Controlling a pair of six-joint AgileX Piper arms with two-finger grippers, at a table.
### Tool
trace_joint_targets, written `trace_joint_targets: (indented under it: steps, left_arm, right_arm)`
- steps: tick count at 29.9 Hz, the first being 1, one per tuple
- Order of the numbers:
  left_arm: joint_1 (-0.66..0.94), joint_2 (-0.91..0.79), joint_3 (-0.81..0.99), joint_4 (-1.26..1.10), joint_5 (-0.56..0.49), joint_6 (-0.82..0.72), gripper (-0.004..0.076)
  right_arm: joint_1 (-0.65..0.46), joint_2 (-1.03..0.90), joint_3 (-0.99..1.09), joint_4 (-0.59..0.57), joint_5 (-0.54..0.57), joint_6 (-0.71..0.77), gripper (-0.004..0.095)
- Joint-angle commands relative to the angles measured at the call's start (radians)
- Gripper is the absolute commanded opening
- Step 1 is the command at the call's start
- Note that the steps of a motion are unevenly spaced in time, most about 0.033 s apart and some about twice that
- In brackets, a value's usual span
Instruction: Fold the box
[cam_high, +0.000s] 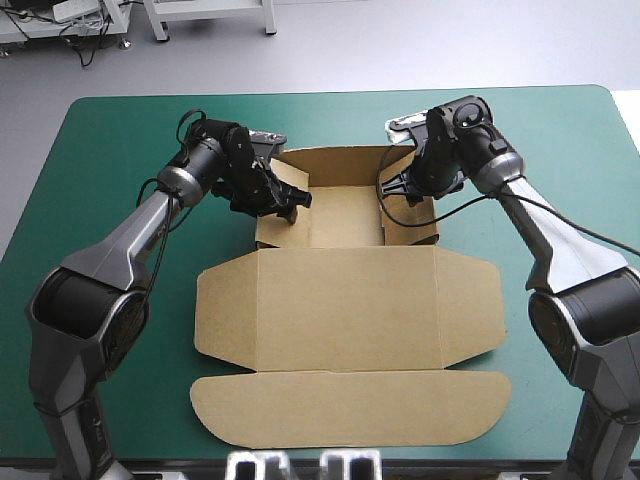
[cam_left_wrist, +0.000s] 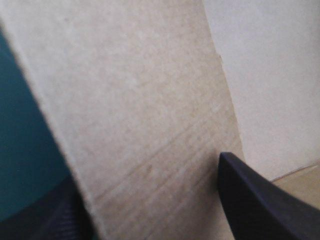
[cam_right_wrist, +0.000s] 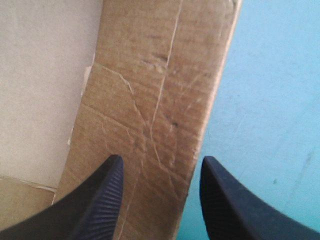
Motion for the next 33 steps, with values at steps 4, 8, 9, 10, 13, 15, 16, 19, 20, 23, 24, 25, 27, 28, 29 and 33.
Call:
trace_joint_targets:
  steps: [4, 8, 9, 10, 13, 15, 16, 19, 20, 23, 24, 25, 27, 28, 29, 33]
  left_arm:
    - [-0.007, -0.062, -0.202, 0.048, 0.041, -0.008, 0.0472]
    - [-0.007, -0.062, -0.346, 0.108, 0.138, -0.008, 0.0472]
    - [-0.007, -0.065, -0.378, 0.125, 0.139, -0.008, 0.0472]
    - [-0.007, -0.071, -0.401, 0.127, 0.139, -0.008, 0.0472]
    - [-0.007, -0.118, -0.434, 0.121, 0.138, -0.035, 0.0430]
    - [-0.009, -0.168, -0.433, 0.118, 0.139, -0.033, 0.0339]
    - [-0.009, -0.192, -0.428, 0.107, 0.139, -0.033, 0.0291]
    - [-0.009, -0.281, -0.416, 0.071, 0.139, 0.008, 0.0109]
    - [-0.009, -0.314, -0.407, 0.053, 0.139, 0.034, 0.0050]
    - [-0.009, -0.404, -0.369, -0.008, 0.139, 0.090, -0.0008]
    - [-0.009, -0.436, -0.343, -0.026, 0.139, 0.109, -0.0008]
    - [-0.009, -0.462, -0.317, -0.039, 0.139, 0.125, -0.0008]
    - [-0.009, -0.532, -0.232, -0.039, 0.139, 0.142, -0.0008]
    - [-0.009, -0.562, -0.192, -0.039, 0.139, 0.150, -0.0008]
    - [-0.009, -0.600, -0.138, -0.036, 0.138, 0.157, -0.0009]
    - [-0.009, -0.759, 0.103, -0.030, 0.129, 0.179, -0.0010]
  right_arm:
    - [0.002, -0.053, -0.141, -0.014, 0.004, -0.041, 0.0449]
    - [0.002, -0.065, -0.251, -0.017, 0.037, -0.036, 0.0449]
    - [0.002, -0.072, -0.265, -0.017, 0.037, -0.036, 0.0449]
    - [0.002, -0.082, -0.277, -0.017, 0.037, -0.034, 0.0449]
    - [-0.001, -0.116, -0.271, -0.029, 0.037, 0.041, 0.0449]
    - [-0.014, -0.146, -0.238, -0.025, 0.039, 0.044, 0.0444]
    - [-0.023, -0.160, -0.214, -0.017, 0.039, 0.044, 0.0443]
    - [-0.060, -0.202, -0.127, 0.052, 0.037, 0.042, 0.0443]
    - [-0.074, -0.210, -0.096, 0.084, 0.037, 0.030, 0.0442]
    - [-0.107, -0.213, -0.029, 0.156, 0.034, 0.007, 0.0442]
    - [-0.112, -0.211, -0.013, 0.172, 0.025, -0.003, 0.0442]
    - [-0.114, -0.203, 0.005, 0.186, 0.013, -0.013, 0.0442]
    - [-0.117, -0.188, 0.025, 0.209, -0.014, -0.025, 0.0442]
    - [-0.117, -0.178, 0.027, 0.217, -0.023, -0.030, 0.0442]
    - [-0.117, -0.164, 0.027, 0.228, -0.033, -0.032, 0.0442]
    - [-0.117, -0.113, 0.027, 0.265, -0.063, -0.059, 0.0440]
